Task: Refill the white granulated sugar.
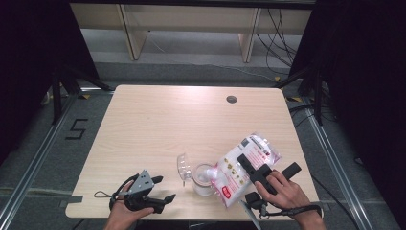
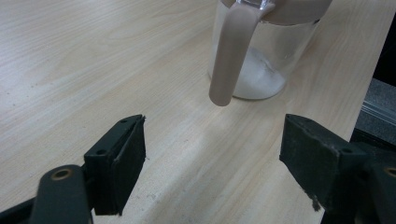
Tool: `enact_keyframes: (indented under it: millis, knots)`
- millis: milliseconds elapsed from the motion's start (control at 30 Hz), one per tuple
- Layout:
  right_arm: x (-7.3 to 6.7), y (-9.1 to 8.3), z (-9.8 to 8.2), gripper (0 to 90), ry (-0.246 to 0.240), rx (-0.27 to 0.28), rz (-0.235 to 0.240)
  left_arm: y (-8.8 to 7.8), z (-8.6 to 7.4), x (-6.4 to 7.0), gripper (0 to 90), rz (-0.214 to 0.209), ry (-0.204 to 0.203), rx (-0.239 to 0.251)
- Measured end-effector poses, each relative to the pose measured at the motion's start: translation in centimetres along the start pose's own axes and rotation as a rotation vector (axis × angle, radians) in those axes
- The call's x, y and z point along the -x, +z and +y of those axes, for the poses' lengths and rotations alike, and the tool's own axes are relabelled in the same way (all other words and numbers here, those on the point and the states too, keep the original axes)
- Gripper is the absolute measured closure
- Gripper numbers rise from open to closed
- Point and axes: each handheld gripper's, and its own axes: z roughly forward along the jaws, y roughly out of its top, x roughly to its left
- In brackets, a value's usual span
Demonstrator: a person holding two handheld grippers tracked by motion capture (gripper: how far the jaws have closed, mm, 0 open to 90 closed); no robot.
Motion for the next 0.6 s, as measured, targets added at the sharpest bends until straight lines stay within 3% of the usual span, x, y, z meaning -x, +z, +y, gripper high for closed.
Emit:
enact_keyframes:
  millis: [200,233,267,533,567,600]
  knots:
    - [0.02,0.01,0.01,65.1,-0.002,0.001,0.001,-0.03,0.00,0.00,22.0,0.001,0.000,-0.001]
    - [-0.19,-0.03,0.01,65.2,0.005,0.003,-0.044,0.00,-0.01,0.00,22.0,0.000,0.000,0.004]
    - [-0.13,-0.01,0.00,65.2,0.004,0.005,-0.029,-0.03,0.01,0.00,22.0,0.001,0.001,-0.002]
    - [-0.19,-0.05,0.01,65.5,0.006,0.003,-0.047,0.00,-0.01,0.00,22.0,0.000,0.001,0.003]
    - [-0.31,-0.02,-0.02,65.5,0.012,0.009,-0.072,-0.01,-0.01,0.00,22.1,0.000,0.001,0.003]
    - [-0.19,-0.05,-0.01,65.5,0.008,0.004,-0.045,0.01,-0.02,0.02,22.0,0.003,0.001,0.007]
